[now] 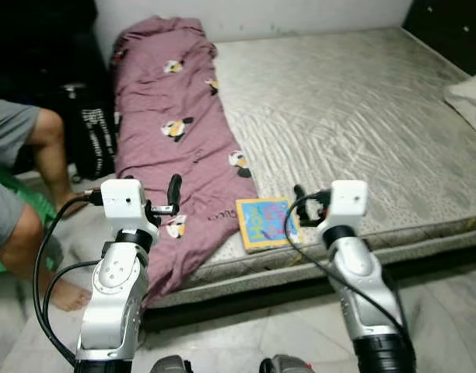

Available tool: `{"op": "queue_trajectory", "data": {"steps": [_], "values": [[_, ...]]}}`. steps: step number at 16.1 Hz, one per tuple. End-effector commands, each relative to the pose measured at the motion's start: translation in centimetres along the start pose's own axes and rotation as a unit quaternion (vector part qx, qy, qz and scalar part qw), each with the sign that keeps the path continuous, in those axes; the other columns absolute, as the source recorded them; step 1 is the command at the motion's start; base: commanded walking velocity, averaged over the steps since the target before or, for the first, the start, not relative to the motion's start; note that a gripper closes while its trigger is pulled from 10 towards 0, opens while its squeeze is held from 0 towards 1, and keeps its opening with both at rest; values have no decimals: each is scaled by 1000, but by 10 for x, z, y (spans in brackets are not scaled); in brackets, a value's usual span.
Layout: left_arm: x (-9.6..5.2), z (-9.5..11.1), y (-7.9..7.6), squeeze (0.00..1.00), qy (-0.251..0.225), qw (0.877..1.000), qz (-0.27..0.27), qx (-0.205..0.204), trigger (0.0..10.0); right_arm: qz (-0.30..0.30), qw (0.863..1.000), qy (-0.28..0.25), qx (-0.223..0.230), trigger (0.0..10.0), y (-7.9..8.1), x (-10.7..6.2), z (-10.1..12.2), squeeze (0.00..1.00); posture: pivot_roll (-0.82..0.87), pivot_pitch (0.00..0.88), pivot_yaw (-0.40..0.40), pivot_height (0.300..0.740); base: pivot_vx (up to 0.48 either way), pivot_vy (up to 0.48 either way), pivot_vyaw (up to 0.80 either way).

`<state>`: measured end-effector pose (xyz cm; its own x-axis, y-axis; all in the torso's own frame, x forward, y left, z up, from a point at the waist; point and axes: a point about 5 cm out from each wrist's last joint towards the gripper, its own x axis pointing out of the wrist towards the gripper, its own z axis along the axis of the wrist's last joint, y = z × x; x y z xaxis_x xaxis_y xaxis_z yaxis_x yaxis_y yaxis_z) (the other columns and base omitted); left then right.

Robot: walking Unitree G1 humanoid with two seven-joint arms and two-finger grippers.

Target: Clean up the room

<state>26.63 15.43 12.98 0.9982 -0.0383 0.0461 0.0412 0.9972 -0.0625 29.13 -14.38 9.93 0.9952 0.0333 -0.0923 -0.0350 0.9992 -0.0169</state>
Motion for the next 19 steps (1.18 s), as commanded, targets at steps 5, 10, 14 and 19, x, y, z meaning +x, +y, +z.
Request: {"op": "queue_trajectory", "data": {"steps": [5,10,14,19], "values": [[-3,-3,-1,0,8,1000,-7,3,10000,-11,1000,3,-16,10000,-10,3,-6,0,-29,12,23,740,0,-238,0],[5,2,-7,0,-12,1000,-25,-9,10000,-9,1000,-7,-23,10000,-8,7,-4,0,-40,30,30,740,0,-64,0],[2,3,-11,0,-19,999,-45,-25,10000,-8,1000,-6,-25,10000,-9,6,-6,0,-42,30,20,740,67,0,0],[-1,3,-10,0,-20,998,-46,-25,10000,-6,1000,-6,-26,10000,-10,6,-6,0,-40,33,18,740,341,0,0]]}}
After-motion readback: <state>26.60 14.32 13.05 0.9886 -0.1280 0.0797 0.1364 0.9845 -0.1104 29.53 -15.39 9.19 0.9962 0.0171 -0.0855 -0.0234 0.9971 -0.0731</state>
